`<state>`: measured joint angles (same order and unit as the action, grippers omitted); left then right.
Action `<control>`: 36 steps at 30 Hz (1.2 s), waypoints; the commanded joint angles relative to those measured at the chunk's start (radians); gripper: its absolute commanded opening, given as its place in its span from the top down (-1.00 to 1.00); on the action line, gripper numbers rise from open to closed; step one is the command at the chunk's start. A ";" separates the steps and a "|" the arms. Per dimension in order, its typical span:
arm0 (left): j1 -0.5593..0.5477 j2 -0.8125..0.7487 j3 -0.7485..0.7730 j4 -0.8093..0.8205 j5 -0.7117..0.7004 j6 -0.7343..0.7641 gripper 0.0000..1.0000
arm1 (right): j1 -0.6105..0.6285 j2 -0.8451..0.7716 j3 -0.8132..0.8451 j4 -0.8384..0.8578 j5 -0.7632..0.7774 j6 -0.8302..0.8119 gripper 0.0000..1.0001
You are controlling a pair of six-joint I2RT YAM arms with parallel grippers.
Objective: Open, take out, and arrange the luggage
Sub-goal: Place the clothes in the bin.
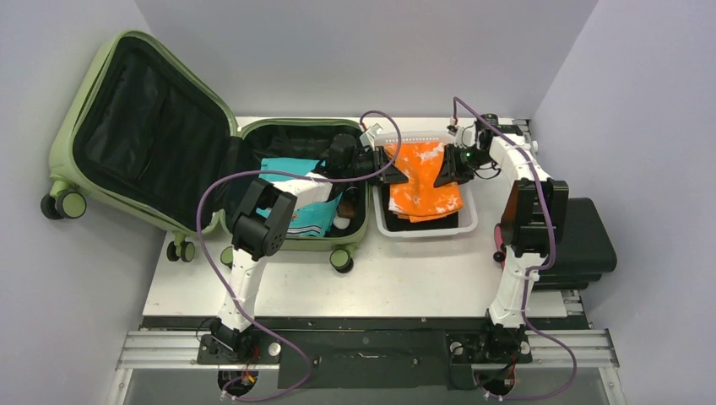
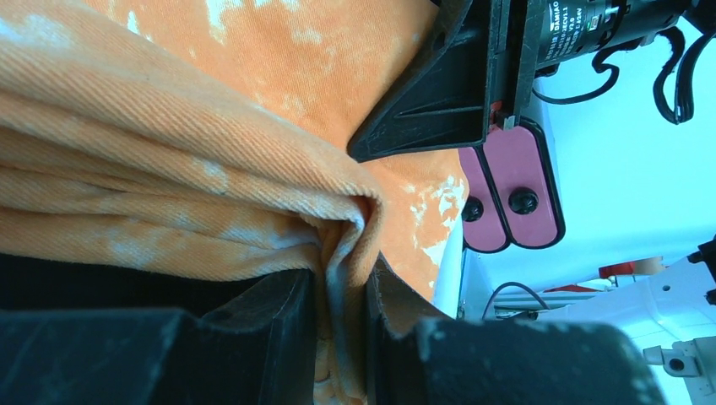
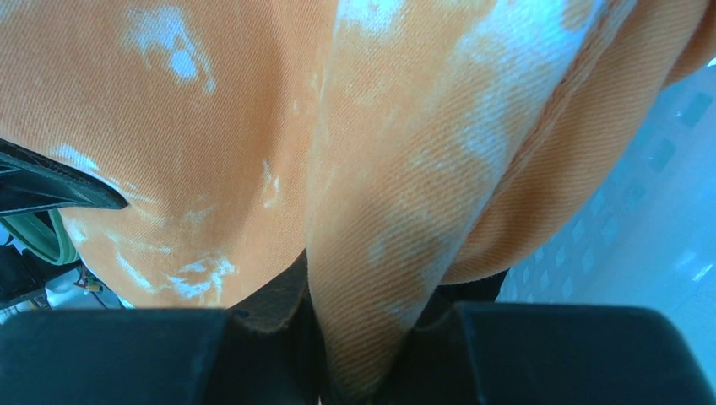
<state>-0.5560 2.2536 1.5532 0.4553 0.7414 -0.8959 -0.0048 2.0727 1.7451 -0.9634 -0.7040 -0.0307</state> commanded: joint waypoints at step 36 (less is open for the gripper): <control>0.180 -0.218 0.138 -0.264 0.005 0.156 -0.93 | 0.062 -0.150 0.145 0.007 0.342 -0.056 -0.68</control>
<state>-0.3698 2.1159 1.6730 0.1715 0.7353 -0.7578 0.0601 2.0193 1.8206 -0.9524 -0.4313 -0.0711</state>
